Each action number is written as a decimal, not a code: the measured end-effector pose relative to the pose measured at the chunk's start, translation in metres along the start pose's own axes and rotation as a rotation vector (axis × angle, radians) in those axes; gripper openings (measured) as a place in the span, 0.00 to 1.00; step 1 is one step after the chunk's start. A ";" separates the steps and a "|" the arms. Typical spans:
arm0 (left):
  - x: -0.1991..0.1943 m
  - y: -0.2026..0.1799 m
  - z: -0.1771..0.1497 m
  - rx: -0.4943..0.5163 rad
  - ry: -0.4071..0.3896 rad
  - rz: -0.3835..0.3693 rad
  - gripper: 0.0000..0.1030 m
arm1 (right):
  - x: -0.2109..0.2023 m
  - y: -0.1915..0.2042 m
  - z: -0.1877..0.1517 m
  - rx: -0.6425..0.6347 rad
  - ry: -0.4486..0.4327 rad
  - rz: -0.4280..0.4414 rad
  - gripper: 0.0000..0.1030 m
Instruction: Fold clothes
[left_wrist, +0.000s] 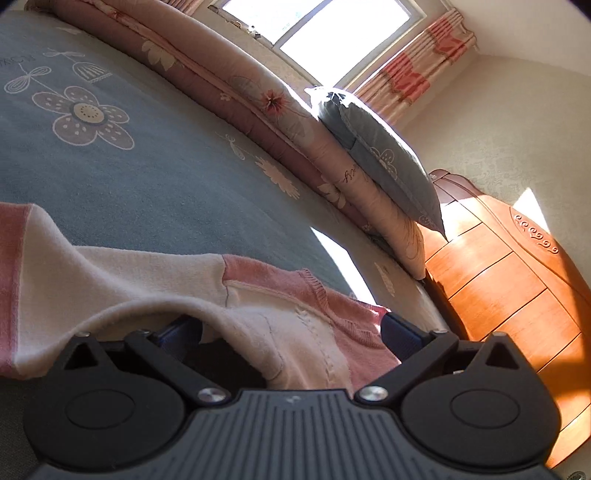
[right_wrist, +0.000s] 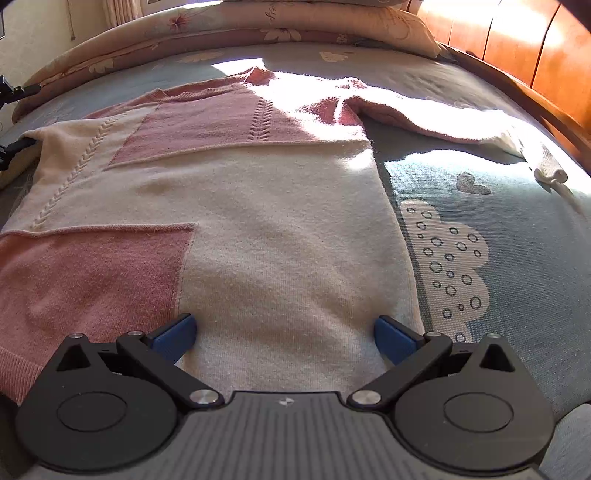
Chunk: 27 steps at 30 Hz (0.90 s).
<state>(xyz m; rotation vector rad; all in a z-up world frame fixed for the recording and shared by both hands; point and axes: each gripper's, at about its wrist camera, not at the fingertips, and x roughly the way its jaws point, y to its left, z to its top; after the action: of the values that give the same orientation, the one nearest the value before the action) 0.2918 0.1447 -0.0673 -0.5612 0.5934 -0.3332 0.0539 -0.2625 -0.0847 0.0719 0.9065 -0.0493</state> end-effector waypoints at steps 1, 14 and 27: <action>-0.002 -0.006 0.000 0.045 0.007 0.045 0.99 | 0.000 0.000 0.000 0.000 -0.003 -0.001 1.00; 0.000 -0.072 -0.050 0.099 0.373 -0.274 0.99 | -0.001 0.002 -0.003 0.011 -0.025 -0.015 1.00; -0.032 -0.021 -0.083 -0.108 0.367 -0.096 0.99 | -0.004 -0.004 -0.009 -0.017 -0.054 0.030 1.00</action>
<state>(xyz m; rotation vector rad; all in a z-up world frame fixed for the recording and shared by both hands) 0.2134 0.1090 -0.0976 -0.6388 0.9438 -0.5026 0.0438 -0.2656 -0.0869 0.0681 0.8513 -0.0154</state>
